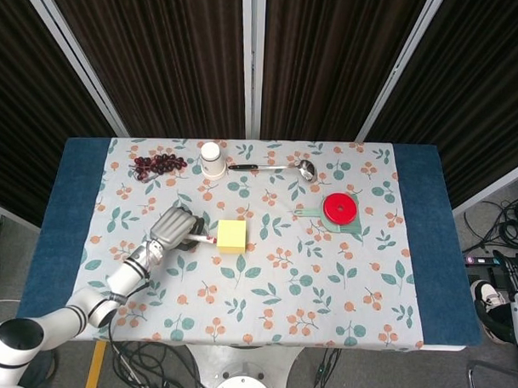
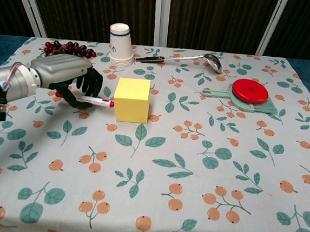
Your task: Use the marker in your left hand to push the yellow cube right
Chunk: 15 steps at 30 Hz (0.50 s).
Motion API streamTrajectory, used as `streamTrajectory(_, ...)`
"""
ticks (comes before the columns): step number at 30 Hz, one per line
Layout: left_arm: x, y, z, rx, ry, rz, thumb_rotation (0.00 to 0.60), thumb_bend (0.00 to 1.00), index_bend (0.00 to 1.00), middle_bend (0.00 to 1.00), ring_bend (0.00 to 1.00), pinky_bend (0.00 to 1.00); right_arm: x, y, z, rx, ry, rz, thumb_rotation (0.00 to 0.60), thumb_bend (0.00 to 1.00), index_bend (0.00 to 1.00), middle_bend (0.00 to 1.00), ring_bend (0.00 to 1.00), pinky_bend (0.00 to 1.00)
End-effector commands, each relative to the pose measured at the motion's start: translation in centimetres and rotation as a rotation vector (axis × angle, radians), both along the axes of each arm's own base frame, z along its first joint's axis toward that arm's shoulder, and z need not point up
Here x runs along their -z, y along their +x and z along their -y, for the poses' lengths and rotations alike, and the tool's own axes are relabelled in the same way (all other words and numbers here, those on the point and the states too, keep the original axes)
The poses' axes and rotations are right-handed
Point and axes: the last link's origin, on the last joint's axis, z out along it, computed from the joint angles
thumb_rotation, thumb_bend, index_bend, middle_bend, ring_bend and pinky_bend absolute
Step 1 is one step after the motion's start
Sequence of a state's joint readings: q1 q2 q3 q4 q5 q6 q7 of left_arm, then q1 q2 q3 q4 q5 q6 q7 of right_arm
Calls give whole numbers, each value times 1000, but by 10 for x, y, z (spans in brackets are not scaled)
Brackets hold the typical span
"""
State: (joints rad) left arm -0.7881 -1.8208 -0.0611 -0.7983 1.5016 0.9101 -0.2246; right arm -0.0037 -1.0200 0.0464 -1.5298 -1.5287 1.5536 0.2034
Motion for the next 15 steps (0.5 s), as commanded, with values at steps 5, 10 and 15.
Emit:
streamTrajectory(5, 17, 35, -12, -1, -22, 27, 600, 409, 690, 712, 515, 477, -3, -5, -3, 16, -9, -1, 600, 222, 6, 138, 0, 75)
streamTrajectory(10, 26, 53, -15, 14, -34, 32, 600, 410, 690, 712, 514, 477, -4, -7, -3, 22, -10, -1, 600, 222, 5, 138, 0, 75)
streamTrajectory(15, 38, 72, -15, 33, -55, 45, 600, 410, 691, 713, 515, 477, -5, -10, -4, 29, -10, 2, 600, 222, 6, 138, 0, 75)
